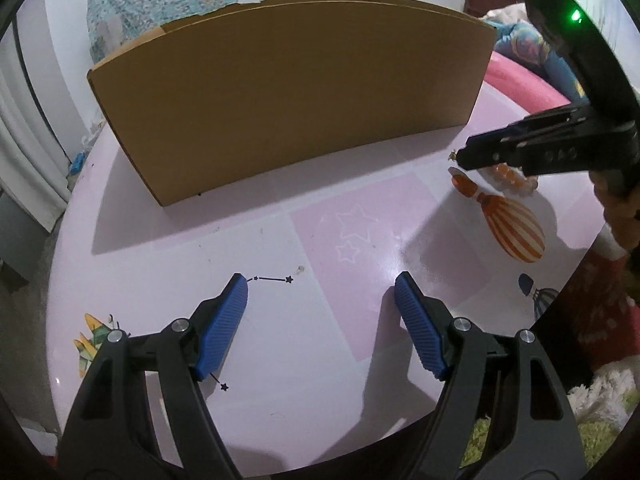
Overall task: Organize jewelry
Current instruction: 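Withdraw both grippers from the box back over the table, then close the right gripper on the pink-orange bead bracelet while the left gripper grasps a gold charm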
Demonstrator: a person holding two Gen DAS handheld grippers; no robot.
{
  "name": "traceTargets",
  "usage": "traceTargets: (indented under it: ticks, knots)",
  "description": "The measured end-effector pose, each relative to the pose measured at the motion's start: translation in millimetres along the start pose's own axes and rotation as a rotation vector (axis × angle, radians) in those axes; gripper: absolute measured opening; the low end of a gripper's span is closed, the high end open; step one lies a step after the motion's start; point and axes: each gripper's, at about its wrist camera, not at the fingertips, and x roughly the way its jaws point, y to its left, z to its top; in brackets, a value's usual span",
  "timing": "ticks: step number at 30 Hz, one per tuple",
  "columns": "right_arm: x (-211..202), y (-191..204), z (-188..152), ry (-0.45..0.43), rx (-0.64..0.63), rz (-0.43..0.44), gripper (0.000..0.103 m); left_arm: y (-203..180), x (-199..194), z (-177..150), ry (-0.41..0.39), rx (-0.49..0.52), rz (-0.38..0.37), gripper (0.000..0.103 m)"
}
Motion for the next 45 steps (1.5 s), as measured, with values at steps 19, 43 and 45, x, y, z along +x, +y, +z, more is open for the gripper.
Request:
traceTargets:
  ticks: [19,43,45]
  knots:
    - [9.0,49.1,5.2,0.004,0.027,0.235,0.002,9.1,-11.7,-17.2,-0.049,-0.018,-0.005,0.051]
    - [-56.5,-3.2,-44.8,-0.206,0.332,0.061,0.034,-54.8,17.4,50.3,-0.114,0.149,-0.232,0.035]
    - [-55.9,-7.7,-49.2,-0.213,0.354,0.056,0.034,-61.0,27.1,52.6,-0.099,0.157,-0.245,0.028]
